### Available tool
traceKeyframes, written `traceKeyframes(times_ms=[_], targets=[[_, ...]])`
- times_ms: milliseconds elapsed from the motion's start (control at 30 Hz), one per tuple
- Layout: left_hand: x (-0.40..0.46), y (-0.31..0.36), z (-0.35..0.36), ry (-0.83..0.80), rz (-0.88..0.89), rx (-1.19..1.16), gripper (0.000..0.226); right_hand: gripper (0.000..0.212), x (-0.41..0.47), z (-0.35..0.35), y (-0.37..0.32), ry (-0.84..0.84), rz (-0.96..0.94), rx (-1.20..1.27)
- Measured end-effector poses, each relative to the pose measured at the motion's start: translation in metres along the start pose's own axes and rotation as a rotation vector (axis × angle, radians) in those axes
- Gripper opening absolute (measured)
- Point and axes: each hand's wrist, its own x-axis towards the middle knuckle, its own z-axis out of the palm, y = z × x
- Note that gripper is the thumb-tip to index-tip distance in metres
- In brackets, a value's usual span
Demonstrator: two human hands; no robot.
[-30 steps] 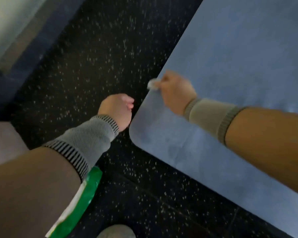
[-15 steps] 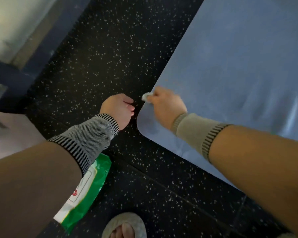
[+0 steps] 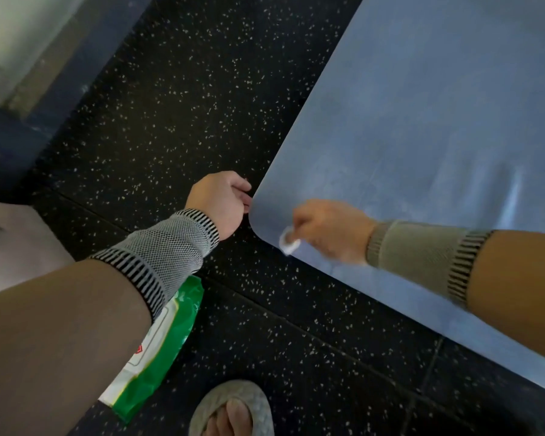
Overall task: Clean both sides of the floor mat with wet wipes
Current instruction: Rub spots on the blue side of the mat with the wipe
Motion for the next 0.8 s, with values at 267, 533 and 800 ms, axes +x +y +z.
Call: traceKeyframes(times_ms=[267, 533, 800], targets=[[0.007, 0.006, 0.001, 0.011, 0.006, 0.046, 0.025, 0.039, 0.04, 0.006, -0.024, 0.06, 0.131, 0.091], [0.007, 0.01, 0.004, 0.022, -0.009, 0.111, 0.023, 0.038, 0.021, 0.004, -0.024, 0.053, 0.093, 0.014], [0.003, 0.012, 0.007, 0.025, 0.113, 0.153, 0.027, 0.036, -0.019, 0.013, -0.018, 0.064, 0.175, 0.062]])
